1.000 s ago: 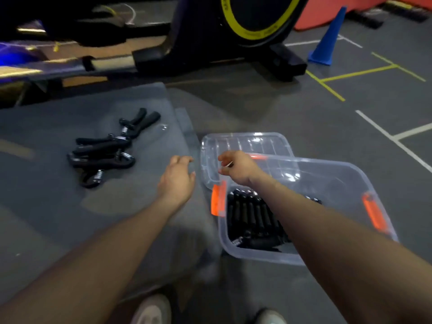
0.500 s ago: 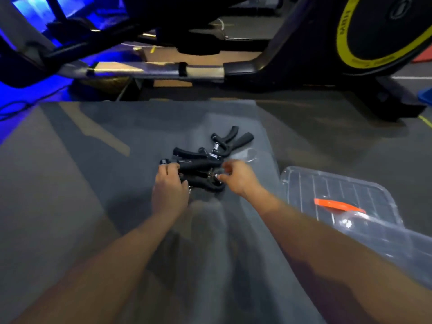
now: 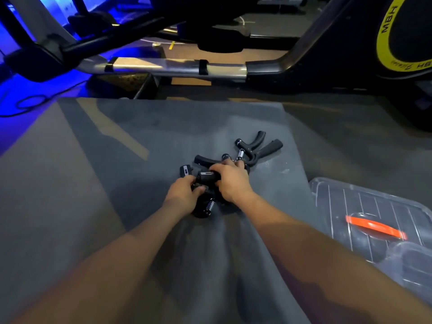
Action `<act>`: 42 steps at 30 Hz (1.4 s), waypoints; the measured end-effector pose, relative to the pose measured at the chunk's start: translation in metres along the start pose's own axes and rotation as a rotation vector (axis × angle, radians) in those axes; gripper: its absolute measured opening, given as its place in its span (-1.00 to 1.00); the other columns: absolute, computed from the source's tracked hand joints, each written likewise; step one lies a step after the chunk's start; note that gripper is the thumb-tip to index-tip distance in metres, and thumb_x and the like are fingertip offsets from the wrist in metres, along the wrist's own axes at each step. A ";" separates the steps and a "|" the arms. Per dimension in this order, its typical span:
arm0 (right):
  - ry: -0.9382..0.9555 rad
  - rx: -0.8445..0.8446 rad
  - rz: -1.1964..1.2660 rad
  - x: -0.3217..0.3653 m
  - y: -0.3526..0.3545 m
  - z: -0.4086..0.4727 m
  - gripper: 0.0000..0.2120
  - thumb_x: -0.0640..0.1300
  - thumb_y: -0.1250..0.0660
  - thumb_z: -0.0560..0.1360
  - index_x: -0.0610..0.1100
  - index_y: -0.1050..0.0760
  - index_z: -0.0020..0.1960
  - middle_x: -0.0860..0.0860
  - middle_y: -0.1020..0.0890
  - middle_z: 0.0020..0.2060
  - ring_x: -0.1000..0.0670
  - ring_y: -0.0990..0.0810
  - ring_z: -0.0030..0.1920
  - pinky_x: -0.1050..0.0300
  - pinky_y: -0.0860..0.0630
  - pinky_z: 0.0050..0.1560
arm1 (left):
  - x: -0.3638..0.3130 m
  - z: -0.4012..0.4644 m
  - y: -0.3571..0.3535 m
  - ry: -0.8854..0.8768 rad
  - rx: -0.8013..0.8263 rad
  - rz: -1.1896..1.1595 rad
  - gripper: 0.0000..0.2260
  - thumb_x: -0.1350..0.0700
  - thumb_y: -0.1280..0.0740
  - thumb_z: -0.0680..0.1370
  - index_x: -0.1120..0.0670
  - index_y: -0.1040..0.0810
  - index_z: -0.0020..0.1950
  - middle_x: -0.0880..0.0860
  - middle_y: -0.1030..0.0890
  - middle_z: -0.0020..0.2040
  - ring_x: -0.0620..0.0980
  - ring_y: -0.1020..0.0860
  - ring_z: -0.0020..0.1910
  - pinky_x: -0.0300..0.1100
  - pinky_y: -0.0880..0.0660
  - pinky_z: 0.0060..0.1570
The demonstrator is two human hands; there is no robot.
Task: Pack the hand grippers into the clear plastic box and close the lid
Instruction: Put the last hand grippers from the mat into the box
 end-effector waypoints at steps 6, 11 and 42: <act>0.053 -0.066 0.037 -0.005 0.038 -0.024 -0.65 -0.19 -0.36 0.45 -0.06 -0.51 0.23 -0.02 -0.58 0.14 -0.11 -0.35 0.22 0.00 -0.41 0.22 | 0.001 -0.013 -0.017 0.161 0.154 -0.550 -0.95 0.25 -0.31 0.53 0.22 -0.54 -0.04 0.11 -0.56 -0.18 0.09 -0.56 -0.09 0.01 -0.51 0.18; 0.028 -0.100 0.053 -0.018 0.071 -0.072 -0.73 -0.21 -0.36 0.44 -0.09 -0.52 0.13 -0.03 -0.59 0.07 -0.10 -0.46 0.17 0.10 -0.40 -0.04 | -0.014 -0.043 -0.019 0.135 0.179 -0.678 -0.83 0.32 -0.32 0.51 0.12 -0.51 -0.25 0.16 -0.53 -0.21 0.07 -0.50 -0.15 -0.01 -0.49 0.10; -0.089 0.101 0.080 -0.050 0.028 -0.175 -0.65 -0.27 -0.26 0.46 -0.03 -0.44 0.22 -0.18 -0.45 0.09 -0.27 -0.53 0.07 0.07 -0.44 0.05 | 0.009 -0.114 -0.083 0.323 0.041 -0.853 -0.76 0.39 -0.36 0.44 0.12 -0.48 0.00 0.18 -0.58 0.04 0.08 -0.54 -0.03 -0.02 -0.54 -0.09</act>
Point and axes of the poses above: each hand's wrist, its own z-axis towards the middle knuckle, its own y-axis out of the back of the hand, x = y × z, the point moved 9 cm from there along z, towards the middle knuckle
